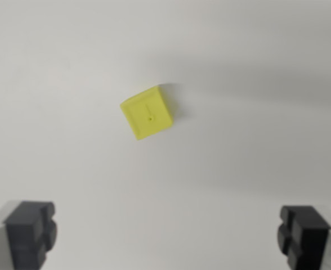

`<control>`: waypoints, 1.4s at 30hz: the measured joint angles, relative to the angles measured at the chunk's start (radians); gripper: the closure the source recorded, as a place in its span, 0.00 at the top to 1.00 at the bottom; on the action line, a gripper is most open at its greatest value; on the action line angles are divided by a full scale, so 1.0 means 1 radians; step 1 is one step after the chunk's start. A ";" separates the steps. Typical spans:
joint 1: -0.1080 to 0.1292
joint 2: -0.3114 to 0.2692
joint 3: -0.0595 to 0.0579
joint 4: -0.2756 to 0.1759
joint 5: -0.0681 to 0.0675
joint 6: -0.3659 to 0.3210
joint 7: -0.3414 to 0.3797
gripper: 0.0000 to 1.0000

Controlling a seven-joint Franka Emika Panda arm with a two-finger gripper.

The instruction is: Pick yellow cube

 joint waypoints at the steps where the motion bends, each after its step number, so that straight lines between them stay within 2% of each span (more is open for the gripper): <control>1: 0.000 0.002 0.000 -0.003 0.000 0.005 -0.004 1.00; 22: 0.009 0.061 0.000 -0.067 0.001 0.118 -0.087 1.00; 42: 0.016 0.133 0.000 -0.107 0.001 0.221 -0.165 1.00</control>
